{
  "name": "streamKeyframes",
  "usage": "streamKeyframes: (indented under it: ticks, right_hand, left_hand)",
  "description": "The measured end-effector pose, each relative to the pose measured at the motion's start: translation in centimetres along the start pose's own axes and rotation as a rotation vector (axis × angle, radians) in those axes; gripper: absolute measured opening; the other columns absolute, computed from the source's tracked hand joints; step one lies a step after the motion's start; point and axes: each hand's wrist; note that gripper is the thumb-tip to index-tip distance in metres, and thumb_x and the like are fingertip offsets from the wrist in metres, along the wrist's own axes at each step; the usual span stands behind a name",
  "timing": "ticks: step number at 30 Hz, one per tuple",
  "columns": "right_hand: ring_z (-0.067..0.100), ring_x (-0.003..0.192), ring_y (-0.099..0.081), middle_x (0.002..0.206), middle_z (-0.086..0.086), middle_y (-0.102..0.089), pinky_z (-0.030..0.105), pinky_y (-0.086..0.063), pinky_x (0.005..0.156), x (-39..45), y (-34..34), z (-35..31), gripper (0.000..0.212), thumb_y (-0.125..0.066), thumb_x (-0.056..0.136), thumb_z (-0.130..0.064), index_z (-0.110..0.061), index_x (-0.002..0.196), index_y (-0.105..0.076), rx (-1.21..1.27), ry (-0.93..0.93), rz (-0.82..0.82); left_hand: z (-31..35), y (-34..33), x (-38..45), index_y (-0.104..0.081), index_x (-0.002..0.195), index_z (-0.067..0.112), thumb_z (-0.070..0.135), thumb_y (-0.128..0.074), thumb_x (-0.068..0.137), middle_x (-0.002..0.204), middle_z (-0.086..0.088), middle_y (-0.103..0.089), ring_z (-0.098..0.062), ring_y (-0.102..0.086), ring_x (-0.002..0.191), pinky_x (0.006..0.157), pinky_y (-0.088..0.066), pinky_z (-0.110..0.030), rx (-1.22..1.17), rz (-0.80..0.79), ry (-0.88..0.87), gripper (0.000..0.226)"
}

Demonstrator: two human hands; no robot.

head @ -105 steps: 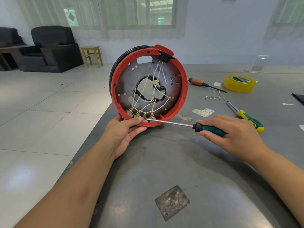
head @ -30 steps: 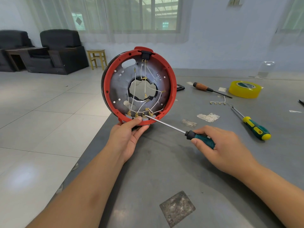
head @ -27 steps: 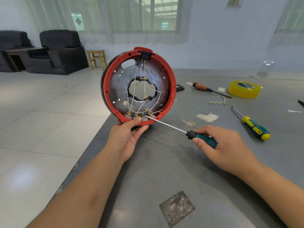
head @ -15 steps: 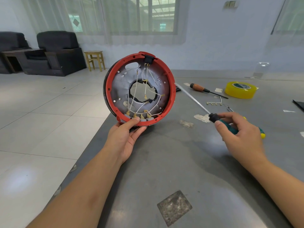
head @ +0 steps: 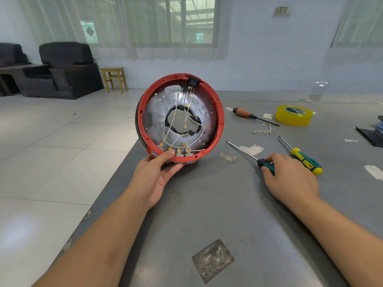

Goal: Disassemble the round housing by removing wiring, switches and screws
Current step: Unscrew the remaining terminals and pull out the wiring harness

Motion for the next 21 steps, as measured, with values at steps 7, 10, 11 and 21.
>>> streamKeyframes:
  ticks: [7, 10, 11, 21]
  right_hand:
    - [0.034, 0.104, -0.058, 0.113, 0.007, -0.065, 0.044, -0.047, 0.084, -0.8, 1.3, -1.9, 0.036, -0.063, 0.092, -0.043, -0.020, 0.119, -0.067, -0.044, 0.120, 0.159]
    - [0.028, 0.097, -0.062, 0.106, 0.001, -0.065, 0.041, -0.050, 0.082, -0.9, 2.3, -5.4, 0.021, -0.066, 0.093, -0.032, -0.020, 0.109, -0.071, 0.209, 0.408, 0.213]
    - [0.023, 0.096, -0.062, 0.107, -0.002, -0.065, 0.039, -0.051, 0.083, -0.8, 2.7, -6.7, 0.018, -0.065, 0.095, -0.031, -0.022, 0.109, -0.071, 0.303, 0.467, 0.162]
    - [0.030, 0.100, -0.063, 0.104, 0.001, -0.069, 0.041, -0.055, 0.081, 2.1, 3.5, -13.2, 0.022, -0.054, 0.095, -0.022, -0.026, 0.101, -0.075, 0.046, 0.489, -0.094]
  left_hand:
    - [-0.1, -0.3, -0.2, -0.057, 0.131, -0.005, 0.004, -0.075, 0.093, 0.117, -0.023, -0.076, -0.034, -0.077, 0.103, 0.077, -0.065, -0.034, 0.051, -0.030, 0.003, 0.043]
    - [-0.2, -0.5, -0.3, -0.051, 0.135, -0.002, 0.004, -0.078, 0.091, 0.117, -0.023, -0.076, -0.035, -0.077, 0.102, 0.078, -0.065, -0.035, 0.077, -0.029, -0.006, 0.053]
    - [-0.3, -0.5, -0.3, -0.050, 0.135, -0.001, 0.004, -0.079, 0.090, 0.117, -0.024, -0.075, -0.035, -0.078, 0.102, 0.077, -0.065, -0.036, 0.085, -0.031, -0.009, 0.054]
    - [-0.5, -0.5, -0.3, -0.039, 0.145, 0.022, 0.002, -0.081, 0.087, 0.113, -0.017, -0.078, -0.037, -0.078, 0.100, 0.075, -0.065, -0.038, 0.098, -0.105, -0.034, 0.074]
Point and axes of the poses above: each hand's wrist, its own x-axis towards the middle knuckle, its own y-axis out of the back of the hand, z = x × y
